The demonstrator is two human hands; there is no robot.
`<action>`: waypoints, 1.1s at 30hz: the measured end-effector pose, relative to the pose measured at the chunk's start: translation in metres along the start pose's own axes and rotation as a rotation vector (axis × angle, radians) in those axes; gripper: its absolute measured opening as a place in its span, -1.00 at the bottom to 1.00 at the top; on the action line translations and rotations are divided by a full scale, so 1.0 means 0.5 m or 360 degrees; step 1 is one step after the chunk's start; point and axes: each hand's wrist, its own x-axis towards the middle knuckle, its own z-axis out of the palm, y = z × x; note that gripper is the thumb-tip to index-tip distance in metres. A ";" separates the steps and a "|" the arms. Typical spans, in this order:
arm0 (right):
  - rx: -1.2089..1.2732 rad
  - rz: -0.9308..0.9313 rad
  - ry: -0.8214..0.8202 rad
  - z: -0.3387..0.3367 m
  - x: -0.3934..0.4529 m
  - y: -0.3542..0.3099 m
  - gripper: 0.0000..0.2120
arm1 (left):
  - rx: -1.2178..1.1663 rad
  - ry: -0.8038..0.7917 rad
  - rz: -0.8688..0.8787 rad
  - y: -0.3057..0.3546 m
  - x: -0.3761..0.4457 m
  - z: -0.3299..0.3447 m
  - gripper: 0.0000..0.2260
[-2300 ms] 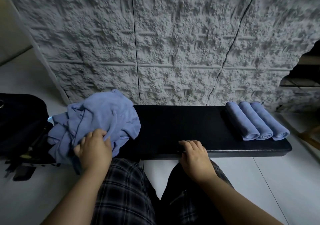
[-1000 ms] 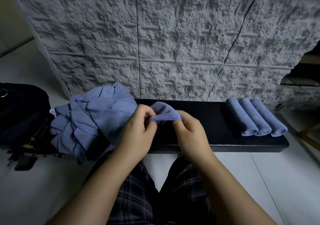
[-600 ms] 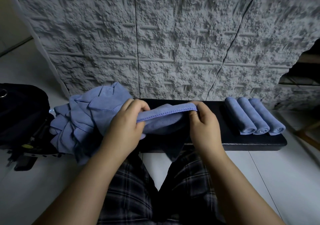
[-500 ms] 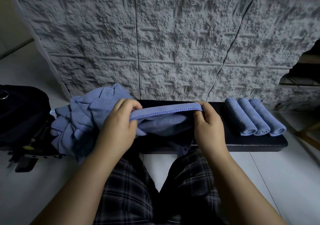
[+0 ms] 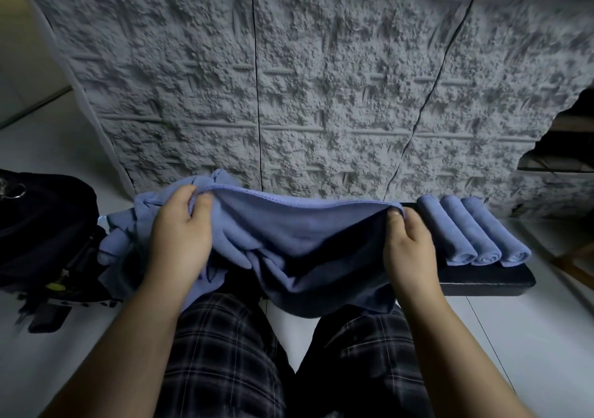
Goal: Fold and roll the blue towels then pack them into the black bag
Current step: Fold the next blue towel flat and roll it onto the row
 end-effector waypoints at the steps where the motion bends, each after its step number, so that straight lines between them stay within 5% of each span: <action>1: 0.0007 0.0008 -0.0073 0.003 -0.004 -0.005 -0.74 | 0.0018 -0.0034 -0.0006 0.008 -0.002 0.004 -0.80; 3: 0.0032 0.0036 -0.0229 0.009 -0.014 -0.017 -0.73 | 0.0041 -0.0108 -0.0036 0.020 -0.008 0.018 -0.88; 7: 0.0052 0.0081 -0.0468 0.025 -0.034 -0.040 -0.72 | -0.0546 -0.0391 -0.0249 0.037 -0.029 0.043 -0.86; 12: 0.0212 0.0033 -0.0686 0.043 -0.054 -0.071 -0.83 | -0.0485 -0.0955 0.0007 0.043 -0.058 0.074 -0.61; 18: 0.0353 0.0021 -0.0926 0.046 -0.064 -0.072 -0.88 | -0.0330 -0.0711 -0.0089 0.046 -0.068 0.088 -0.88; 26: -0.0535 -0.0182 -0.0797 0.040 -0.045 0.002 -0.86 | -0.0676 -0.0278 -0.0166 0.059 -0.044 0.064 -0.82; 33: -0.0029 -0.0060 -0.0835 0.049 -0.053 -0.015 -0.69 | -0.0832 -0.0319 -0.0220 0.050 -0.052 0.072 -0.68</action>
